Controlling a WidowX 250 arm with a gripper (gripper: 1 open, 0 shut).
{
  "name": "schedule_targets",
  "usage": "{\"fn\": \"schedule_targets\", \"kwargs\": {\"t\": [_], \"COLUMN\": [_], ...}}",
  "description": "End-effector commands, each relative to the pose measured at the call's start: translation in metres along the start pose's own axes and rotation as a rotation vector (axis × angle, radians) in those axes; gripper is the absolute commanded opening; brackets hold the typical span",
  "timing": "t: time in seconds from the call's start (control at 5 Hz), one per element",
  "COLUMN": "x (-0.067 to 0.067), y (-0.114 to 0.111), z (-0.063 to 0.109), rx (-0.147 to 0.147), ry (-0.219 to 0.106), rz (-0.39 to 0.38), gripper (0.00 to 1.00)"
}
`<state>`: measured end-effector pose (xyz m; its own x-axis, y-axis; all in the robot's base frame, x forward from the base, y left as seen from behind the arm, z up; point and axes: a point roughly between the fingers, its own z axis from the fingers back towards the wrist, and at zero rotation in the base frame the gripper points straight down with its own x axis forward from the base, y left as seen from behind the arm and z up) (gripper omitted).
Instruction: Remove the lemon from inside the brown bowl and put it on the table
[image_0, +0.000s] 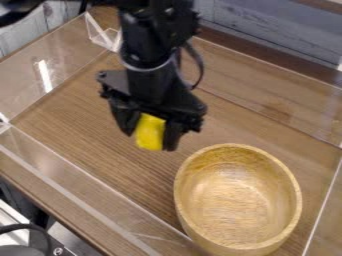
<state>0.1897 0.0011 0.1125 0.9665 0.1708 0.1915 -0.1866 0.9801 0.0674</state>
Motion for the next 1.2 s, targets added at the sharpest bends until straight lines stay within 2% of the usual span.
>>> {"fn": "schedule_targets", "kwargs": {"t": [0.0, 0.4, 1.0], "x": [-0.003, -0.010, -0.009], "y": [0.014, 0.025, 0.029], "z": [0.001, -0.018, -0.038], "rx": [0.000, 0.020, 0.044], "ry": [-0.026, -0.022, -0.013], "rz": [0.009, 0.004, 0.007], "gripper": [0.00, 0.00, 0.00]}}
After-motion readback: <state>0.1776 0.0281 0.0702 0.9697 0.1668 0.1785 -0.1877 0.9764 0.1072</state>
